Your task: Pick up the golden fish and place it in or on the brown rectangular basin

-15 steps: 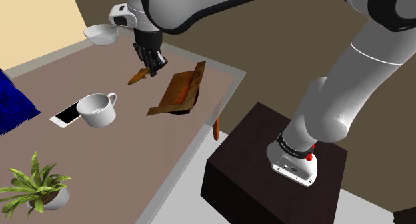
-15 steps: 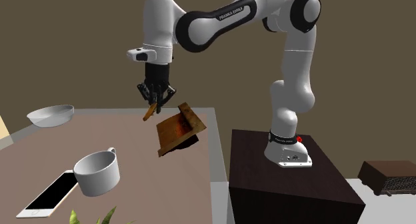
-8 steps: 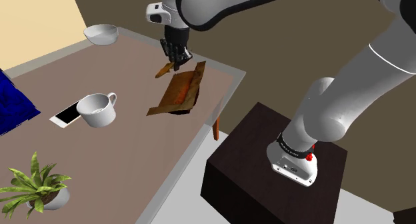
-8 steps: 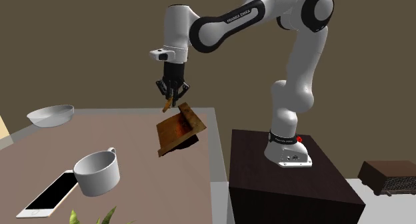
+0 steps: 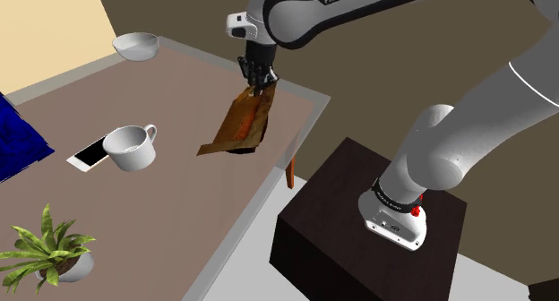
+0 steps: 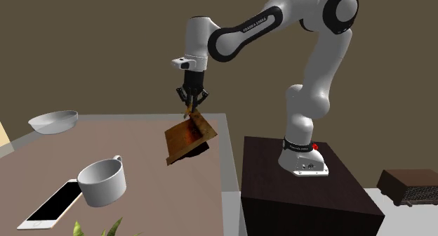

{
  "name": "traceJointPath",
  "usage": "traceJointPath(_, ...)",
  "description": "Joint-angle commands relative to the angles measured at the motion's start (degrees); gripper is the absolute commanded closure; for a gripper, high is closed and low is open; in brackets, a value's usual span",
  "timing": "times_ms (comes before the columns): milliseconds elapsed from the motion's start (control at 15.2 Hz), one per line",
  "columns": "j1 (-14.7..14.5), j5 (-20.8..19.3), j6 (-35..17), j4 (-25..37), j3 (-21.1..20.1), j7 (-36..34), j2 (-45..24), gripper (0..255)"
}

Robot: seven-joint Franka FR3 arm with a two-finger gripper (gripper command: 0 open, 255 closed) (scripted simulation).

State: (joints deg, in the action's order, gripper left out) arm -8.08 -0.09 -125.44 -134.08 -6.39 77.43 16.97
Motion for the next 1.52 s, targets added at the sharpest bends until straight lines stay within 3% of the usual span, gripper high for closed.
traceJointPath(0, 0.1, -0.1, -1.7, -1.1, 0.1, 0.1, -0.5, 255)
traceJointPath(396, 0.1, -0.3, -6.2, -3.9, -0.1, -0.2, -2.3, 255)
traceJointPath(858, 0.1, -0.3, -6.2, -3.9, -0.1, -0.2, -2.3, 255)
traceJointPath(924, 0.1, -0.3, -6.2, -3.9, -0.1, -0.2, -2.3, 0)
traceJointPath(1254, 0.1, -0.3, -6.2, -3.9, -0.1, -0.2, -2.3, 0)
traceJointPath(1452, 0.0, 0.1, -0.1, -1.1, 0.1, 0.2, 1.0, 0)
